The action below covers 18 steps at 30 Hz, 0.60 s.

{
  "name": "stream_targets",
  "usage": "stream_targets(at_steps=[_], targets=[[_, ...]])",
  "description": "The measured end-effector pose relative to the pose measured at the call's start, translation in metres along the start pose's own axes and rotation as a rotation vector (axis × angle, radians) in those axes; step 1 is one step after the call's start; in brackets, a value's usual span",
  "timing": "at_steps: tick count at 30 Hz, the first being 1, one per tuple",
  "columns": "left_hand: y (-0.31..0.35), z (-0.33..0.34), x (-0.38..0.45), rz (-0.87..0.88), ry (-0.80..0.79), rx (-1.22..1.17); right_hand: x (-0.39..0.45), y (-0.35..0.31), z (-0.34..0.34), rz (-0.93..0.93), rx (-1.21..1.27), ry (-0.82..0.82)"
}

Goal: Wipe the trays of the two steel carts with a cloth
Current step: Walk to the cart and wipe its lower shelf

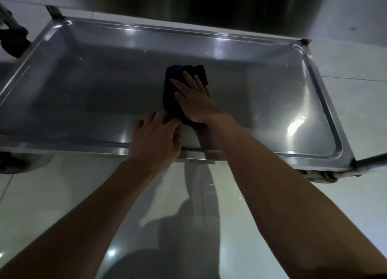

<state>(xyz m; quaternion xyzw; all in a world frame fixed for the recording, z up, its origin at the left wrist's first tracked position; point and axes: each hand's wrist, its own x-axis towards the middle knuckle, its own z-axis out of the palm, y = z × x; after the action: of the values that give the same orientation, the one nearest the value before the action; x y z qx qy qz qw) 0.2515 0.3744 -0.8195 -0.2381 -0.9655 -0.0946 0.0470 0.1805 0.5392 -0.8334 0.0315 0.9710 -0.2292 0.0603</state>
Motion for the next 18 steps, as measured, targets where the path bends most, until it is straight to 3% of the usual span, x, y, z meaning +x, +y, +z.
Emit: stream_targets(at_steps=[6,13,18], targets=[[0.096,0.009,0.016,0.117,-0.09,-0.026,-0.029,0.104,-0.048,0.121,-0.012,0.086],[0.193,0.024,0.027,0.293,-0.188,-0.104,-0.096,0.243,-0.119,0.423,-0.051,0.264],[0.209,0.026,0.024,0.399,-0.236,-0.058,-0.124,0.26,-0.13,0.481,-0.02,0.292]])
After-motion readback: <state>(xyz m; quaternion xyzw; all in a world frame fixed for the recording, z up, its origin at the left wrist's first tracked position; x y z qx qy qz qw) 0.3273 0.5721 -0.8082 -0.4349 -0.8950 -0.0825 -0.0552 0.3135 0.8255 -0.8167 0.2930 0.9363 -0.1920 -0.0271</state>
